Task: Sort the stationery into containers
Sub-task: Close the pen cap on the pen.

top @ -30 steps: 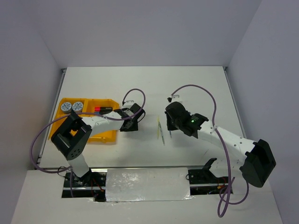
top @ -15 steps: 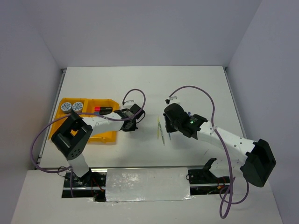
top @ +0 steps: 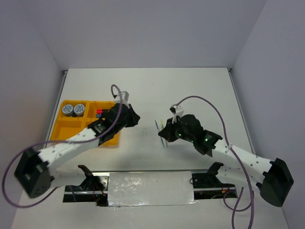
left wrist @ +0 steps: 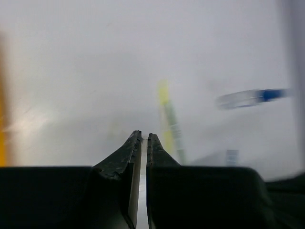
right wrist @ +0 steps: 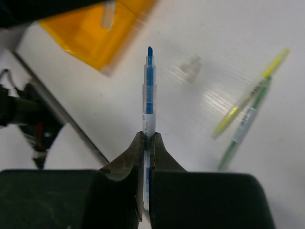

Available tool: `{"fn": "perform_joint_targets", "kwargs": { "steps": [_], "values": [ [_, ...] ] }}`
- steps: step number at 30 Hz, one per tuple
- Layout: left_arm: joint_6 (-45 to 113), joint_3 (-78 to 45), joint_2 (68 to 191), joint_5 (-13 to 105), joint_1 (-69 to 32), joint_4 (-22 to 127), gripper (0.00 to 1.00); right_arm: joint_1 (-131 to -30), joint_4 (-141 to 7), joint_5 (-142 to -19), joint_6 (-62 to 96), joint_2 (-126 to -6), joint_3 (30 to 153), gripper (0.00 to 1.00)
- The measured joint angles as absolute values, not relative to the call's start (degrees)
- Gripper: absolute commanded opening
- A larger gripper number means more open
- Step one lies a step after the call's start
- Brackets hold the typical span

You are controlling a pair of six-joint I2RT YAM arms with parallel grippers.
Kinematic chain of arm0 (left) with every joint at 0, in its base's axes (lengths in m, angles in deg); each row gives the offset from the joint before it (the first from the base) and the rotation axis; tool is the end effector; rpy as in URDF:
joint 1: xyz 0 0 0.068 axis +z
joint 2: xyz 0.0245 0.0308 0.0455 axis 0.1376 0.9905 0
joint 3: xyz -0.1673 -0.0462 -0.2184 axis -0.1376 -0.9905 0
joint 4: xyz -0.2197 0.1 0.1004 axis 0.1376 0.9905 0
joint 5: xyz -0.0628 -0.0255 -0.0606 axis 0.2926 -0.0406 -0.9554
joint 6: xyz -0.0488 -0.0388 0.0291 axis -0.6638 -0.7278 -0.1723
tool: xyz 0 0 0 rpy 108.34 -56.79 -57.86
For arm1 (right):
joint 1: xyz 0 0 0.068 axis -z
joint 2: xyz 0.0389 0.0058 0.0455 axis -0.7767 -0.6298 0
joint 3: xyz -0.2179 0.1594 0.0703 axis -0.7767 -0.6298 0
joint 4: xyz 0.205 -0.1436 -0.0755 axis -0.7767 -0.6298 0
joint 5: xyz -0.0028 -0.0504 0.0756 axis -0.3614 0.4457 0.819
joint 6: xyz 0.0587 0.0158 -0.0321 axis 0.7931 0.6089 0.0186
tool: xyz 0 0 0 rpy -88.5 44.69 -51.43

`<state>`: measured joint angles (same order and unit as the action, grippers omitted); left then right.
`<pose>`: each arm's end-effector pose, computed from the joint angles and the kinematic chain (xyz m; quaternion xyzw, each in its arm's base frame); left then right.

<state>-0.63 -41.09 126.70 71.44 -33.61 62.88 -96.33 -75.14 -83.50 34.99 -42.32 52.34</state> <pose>0.2307 -0.1823 0.2525 -0.1089 0.8671 -0.2313 0.4276 0.1629 0.1713 0.2439 -0.1753 0.8481 0.3150 0.3883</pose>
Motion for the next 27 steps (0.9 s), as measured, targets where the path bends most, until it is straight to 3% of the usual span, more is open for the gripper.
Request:
{"fn": "perform_joint_targets", "kwargs": {
  "steps": [5,10,27],
  "values": [
    [0.5,-49.4,107.8,62.4,-33.6,38.5,0.00,-97.3,-54.7,-77.6,41.3,-33.8,40.3,0.00],
    [-0.7,-53.8,104.8,54.5,-33.6,22.5,0.00,-98.9,-42.2,-73.5,45.1,-33.1,38.3,0.00],
    [-3.6,-56.0,106.4,48.2,-33.6,12.3,0.00,-101.4,-37.1,-71.6,45.0,-32.9,40.7,0.00]
  ]
}}
